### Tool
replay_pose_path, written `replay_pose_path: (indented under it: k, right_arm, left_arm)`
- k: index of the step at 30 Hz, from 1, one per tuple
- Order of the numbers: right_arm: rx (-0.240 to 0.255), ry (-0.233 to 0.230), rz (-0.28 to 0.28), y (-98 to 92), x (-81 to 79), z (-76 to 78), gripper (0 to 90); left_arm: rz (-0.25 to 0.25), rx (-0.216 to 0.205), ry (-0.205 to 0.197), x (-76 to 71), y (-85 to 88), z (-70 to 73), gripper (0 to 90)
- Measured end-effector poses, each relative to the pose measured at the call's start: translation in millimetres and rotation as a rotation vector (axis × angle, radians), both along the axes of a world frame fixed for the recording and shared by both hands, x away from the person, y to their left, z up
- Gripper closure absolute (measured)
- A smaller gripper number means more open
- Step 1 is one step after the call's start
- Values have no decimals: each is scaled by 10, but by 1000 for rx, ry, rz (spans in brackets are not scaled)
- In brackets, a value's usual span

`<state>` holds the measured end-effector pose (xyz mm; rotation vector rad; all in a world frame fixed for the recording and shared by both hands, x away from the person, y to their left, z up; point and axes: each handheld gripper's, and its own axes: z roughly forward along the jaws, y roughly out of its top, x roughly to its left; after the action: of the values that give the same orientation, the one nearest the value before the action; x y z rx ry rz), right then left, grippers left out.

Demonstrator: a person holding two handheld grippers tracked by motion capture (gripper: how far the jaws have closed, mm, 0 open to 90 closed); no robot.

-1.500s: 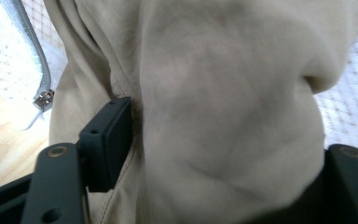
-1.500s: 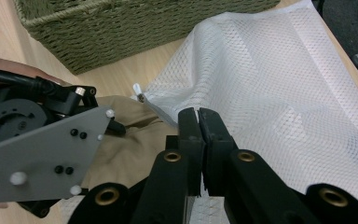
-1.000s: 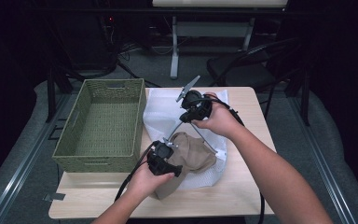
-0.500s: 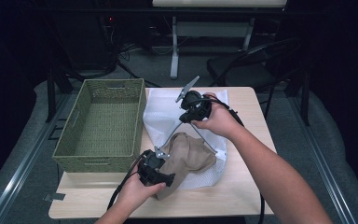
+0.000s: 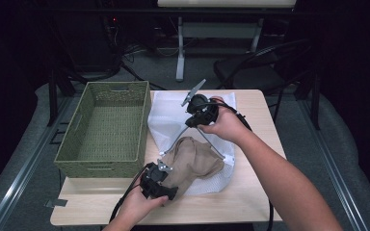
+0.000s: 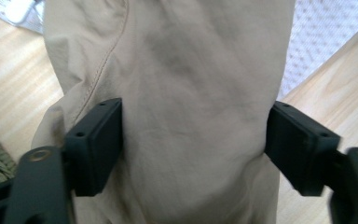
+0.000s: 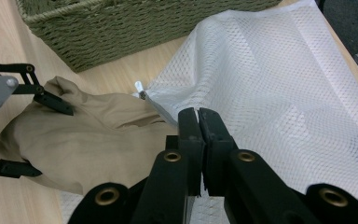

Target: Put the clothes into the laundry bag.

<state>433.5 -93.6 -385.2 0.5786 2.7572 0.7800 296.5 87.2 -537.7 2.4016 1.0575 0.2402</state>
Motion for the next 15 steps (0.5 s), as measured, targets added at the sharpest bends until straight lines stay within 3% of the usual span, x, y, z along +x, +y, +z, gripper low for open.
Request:
replay_pose_path:
  k: [1,2,9,15]
  right_arm:
    - [1,2,1,2,-1,-5,887]
    - [-81,62,25,-10,10,64,887]
    - [-57,44,23,-7,3,39,887]
    - [-76,59,28,-5,-4,48,887]
  left_arm:
    - [0,-3,-3,-5,-1,-11,257]
    - [1,-7,-4,-7,-1,-18,279]
    - [0,-10,3,-18,2,-41,384]
    - [25,-25,1,-28,10,-48,483]
